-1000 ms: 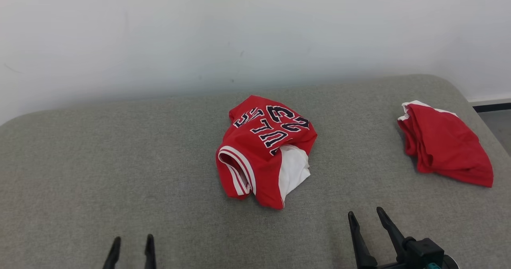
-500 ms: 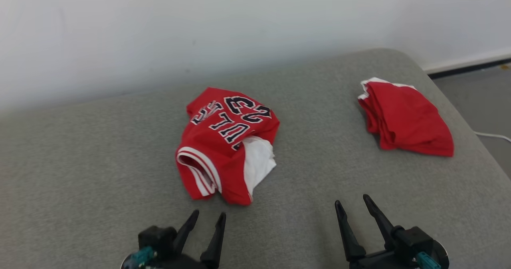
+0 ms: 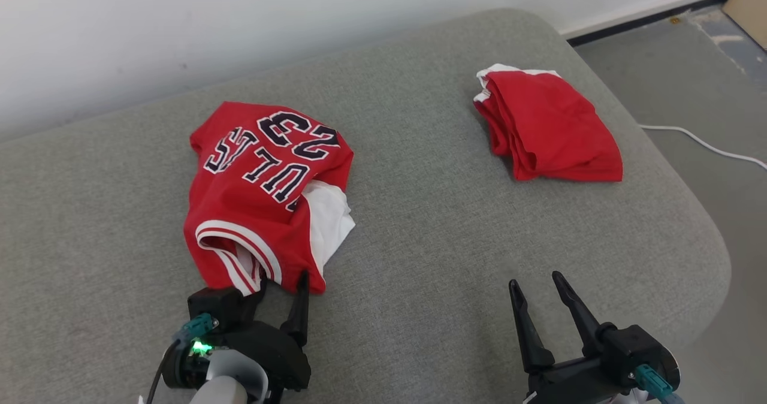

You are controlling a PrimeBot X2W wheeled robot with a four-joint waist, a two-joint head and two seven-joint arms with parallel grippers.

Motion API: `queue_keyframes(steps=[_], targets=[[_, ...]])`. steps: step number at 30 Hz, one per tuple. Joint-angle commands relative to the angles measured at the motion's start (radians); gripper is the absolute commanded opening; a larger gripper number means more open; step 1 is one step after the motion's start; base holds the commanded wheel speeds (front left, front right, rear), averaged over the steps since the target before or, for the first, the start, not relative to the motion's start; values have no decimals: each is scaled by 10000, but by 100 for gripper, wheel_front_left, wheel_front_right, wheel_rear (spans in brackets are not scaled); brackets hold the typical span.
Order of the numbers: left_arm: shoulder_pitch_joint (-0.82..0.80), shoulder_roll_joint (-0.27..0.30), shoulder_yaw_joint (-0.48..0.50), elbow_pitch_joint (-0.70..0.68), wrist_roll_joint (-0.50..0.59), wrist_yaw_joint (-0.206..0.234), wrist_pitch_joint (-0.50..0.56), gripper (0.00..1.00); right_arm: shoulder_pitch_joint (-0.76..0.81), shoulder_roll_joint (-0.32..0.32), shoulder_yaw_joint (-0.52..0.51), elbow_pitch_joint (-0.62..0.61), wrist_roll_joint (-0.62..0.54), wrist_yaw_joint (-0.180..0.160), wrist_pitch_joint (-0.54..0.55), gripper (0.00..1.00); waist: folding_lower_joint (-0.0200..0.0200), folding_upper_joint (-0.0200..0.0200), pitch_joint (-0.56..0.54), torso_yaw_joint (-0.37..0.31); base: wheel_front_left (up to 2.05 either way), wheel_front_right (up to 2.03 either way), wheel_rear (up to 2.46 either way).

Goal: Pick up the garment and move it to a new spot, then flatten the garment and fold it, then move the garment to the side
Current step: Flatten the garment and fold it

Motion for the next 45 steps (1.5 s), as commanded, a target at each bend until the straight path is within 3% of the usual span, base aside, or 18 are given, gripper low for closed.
queue_keyframes(steps=[1,2,3,13,20,23,31,36,40,45], targets=[[-168,61,50,76,10,-75,-190,100,-57,30,-40,-38,37,-29,-28,100,-2,-2,274,-237,0,0,0],[-234,70,73,123,13,-123,-283,41,-37,31,-67,-37,35,-29,-26,100,-2,-2,266,-205,0,0,0],[-283,65,106,158,-13,-168,-359,0,-24,31,-61,-35,59,-29,-26,100,-2,-2,254,-169,0,0,0],[-1145,43,64,-281,-48,-707,-655,0,-129,28,127,77,135,-29,-26,100,-2,-2,-106,262,0,0,0],[-2846,40,-454,-1011,-57,-922,-661,0,-94,26,273,270,131,-29,-26,100,-2,-2,-487,271,0,0,0],[-3973,39,-642,-1317,-539,-998,-654,0,-41,25,323,384,141,-29,-25,100,-2,-2,-686,191,0,0,0],[-5530,35,-931,-2226,-1644,-1000,-661,0,79,25,293,457,74,-29,-25,100,-2,-2,-919,117,0,0,0],[-6244,36,-1404,-3321,-2695,-1002,-643,0,215,26,217,476,-33,-29,-25,100,-2,-2,-1040,425,0,0,0],[-6159,35,-1378,-3811,-3267,-1001,-644,0,206,26,345,477,-4,-29,-23,100,-2,-2,-1077,604,0,0,0],[-4952,54,-752,-3624,-3332,-592,-643,0,121,24,411,462,86,-29,-23,100,-2,-2,-1076,881,0,0,0]])
